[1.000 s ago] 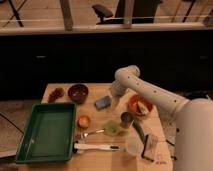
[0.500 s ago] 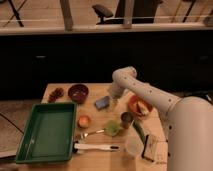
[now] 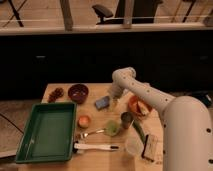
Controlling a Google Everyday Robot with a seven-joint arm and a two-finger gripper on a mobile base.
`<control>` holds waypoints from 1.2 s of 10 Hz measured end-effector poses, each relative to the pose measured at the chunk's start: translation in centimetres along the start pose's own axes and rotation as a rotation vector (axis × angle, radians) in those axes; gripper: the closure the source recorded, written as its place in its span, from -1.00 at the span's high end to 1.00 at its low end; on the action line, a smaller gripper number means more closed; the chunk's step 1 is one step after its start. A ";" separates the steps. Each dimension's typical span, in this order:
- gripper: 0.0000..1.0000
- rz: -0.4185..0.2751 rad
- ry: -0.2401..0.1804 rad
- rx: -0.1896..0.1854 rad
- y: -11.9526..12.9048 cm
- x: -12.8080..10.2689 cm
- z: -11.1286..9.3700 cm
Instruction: Wipe tray with sponge
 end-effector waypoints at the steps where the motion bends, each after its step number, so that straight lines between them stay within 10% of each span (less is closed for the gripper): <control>1: 0.60 -0.004 0.000 -0.006 -0.1 -0.2 0.3; 12: 0.60 -0.010 -0.002 -0.031 -0.3 0.1 2.4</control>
